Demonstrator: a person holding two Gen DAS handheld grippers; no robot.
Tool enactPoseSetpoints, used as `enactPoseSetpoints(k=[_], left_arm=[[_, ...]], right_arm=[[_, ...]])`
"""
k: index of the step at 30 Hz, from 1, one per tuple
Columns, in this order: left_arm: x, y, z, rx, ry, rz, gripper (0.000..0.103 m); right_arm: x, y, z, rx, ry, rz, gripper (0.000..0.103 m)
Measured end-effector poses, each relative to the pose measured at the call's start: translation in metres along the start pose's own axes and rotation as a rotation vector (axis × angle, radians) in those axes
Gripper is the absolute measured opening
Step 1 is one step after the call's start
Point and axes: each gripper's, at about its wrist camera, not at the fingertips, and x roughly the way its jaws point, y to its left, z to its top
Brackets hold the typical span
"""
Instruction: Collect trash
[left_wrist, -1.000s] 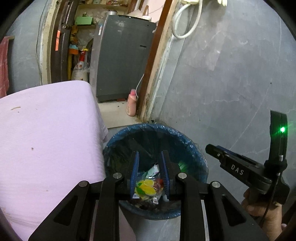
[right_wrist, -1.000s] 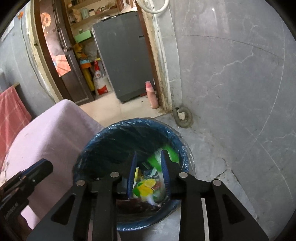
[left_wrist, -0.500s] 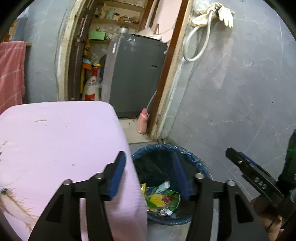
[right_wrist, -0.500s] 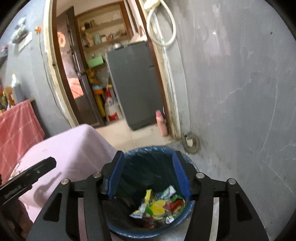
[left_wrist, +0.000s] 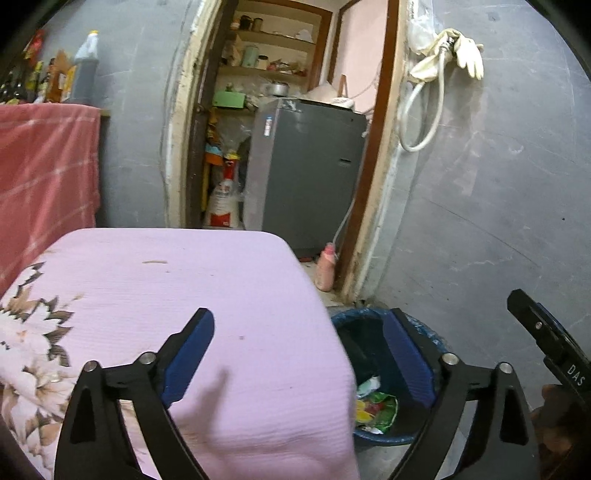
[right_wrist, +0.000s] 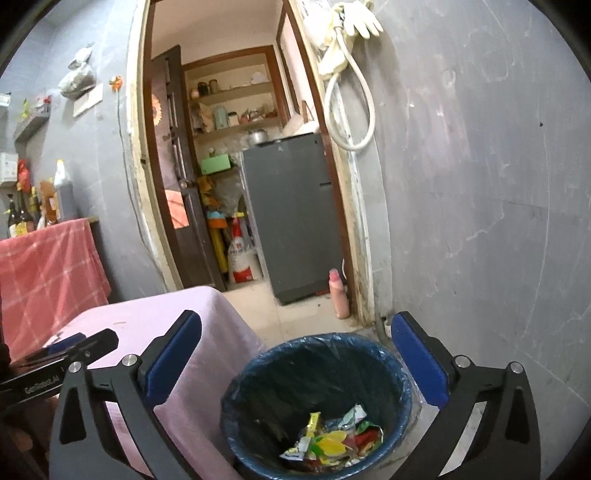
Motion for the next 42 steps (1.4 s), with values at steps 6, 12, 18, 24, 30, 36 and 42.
enactPoseSetpoints(k=[6,12,18,24,30,36,42], left_arm=[[-0.017,0.016,-0.003,-0.029,-0.042,0.025,0.098],[-0.039,0.025,-0.012,-0.05,-0.067,0.045,0.101],[-0.062,0.025,-0.016,-0.039,-0.094,0.055,0.101],[-0.089,0.026,-0.022,-0.018,-0.124,0.066,0.101],[-0.111,0.023,-0.031,0.009,-0.141,0.073,0.101],[-0.131,0.018,-0.045,0.03,-0.151,0.072,0.101],[-0.155,0.018,-0.057,0.027,-0.172,0.044,0.101]], right_arm=[[-0.01,0.007,-0.005,-0.01,-0.014,0.02,0.103],[-0.021,0.012,-0.012,0.001,-0.019,0.033,0.103],[-0.037,0.017,-0.016,0.001,-0.032,0.028,0.103],[-0.057,0.02,-0.018,-0.006,-0.056,0.042,0.103],[-0.078,0.027,-0.023,-0.039,-0.072,0.042,0.103],[-0.101,0.029,-0.03,-0.044,-0.078,0.034,0.103],[-0.125,0.033,-0.041,-0.04,-0.074,0.034,0.103]])
